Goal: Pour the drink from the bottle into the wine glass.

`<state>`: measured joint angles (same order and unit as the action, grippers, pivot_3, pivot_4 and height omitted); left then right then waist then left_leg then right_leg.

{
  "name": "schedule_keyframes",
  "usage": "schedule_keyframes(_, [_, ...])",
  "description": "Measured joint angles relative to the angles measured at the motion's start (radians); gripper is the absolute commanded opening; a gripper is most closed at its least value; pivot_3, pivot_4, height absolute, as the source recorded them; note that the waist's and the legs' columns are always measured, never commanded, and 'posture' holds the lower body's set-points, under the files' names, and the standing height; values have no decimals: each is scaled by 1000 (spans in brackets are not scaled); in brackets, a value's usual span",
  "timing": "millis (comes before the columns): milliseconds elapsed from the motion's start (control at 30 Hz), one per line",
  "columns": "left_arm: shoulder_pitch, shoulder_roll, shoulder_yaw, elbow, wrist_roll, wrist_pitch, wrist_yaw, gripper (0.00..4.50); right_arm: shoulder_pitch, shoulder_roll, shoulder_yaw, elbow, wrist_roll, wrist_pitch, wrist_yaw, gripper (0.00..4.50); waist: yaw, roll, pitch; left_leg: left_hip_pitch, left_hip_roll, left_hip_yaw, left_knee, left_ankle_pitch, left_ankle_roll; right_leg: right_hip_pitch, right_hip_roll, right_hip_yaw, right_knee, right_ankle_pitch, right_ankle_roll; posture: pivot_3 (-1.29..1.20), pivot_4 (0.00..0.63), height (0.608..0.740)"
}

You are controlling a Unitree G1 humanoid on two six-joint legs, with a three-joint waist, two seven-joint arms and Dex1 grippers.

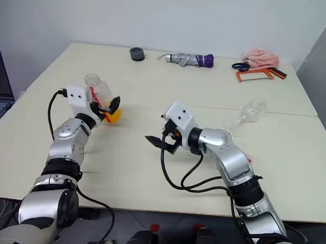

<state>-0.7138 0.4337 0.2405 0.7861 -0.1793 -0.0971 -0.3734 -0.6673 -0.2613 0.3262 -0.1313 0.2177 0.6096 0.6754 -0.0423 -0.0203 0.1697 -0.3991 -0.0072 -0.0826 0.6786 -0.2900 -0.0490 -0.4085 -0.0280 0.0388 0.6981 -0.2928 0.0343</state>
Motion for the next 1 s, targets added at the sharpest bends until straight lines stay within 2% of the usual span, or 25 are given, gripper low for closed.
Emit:
schedule_keyframes(300, [199, -5, 3, -211, 27, 20, 107, 4431, 110, -57, -4, -92, 0, 40, -6, 4500, 2, 0, 0, 0, 1, 0, -1, -1, 1, 0, -1, 1, 0, 0, 0, 0, 150, 740])
schedule_keyframes(533, [456, 3, -15, -553, 20, 143, 60, 4431, 228, -106, -100, -222, 42, 131, -45, 4500, 10, 0, 0, 0, 1, 0, -1, -2, 3, 1, -2, 1, 0, 0, 0, 0, 150, 740])
schedule_keyframes(667, [595, 22, -58, -760, -4, 196, -40, 4431, 240, -88, -308, -290, 129, 236, -130, 4500, 11, 0, 0, 2, 1, 0, -1, -2, 4, 3, -2, 1, -1, 0, 0, 0, 150, 740])
schedule_keyframes(833, [619, 42, -107, -894, -92, 267, -181, 4431, 144, -77, -532, -257, 206, 444, -270, 4500, 12, 0, 0, 3, 1, 1, -1, -2, 4, 3, 0, 1, 0, 0, 0, 0, 150, 740])
schedule_keyframes(1000, [494, 119, -180, -934, -174, 330, -383, 4431, -78, -149, -740, 59, 217, 725, -393, 4500, 12, 1, 0, 3, 0, 4, -2, -1, 5, 4, 2, 2, 0, 0, 0, 0, 150, 740])
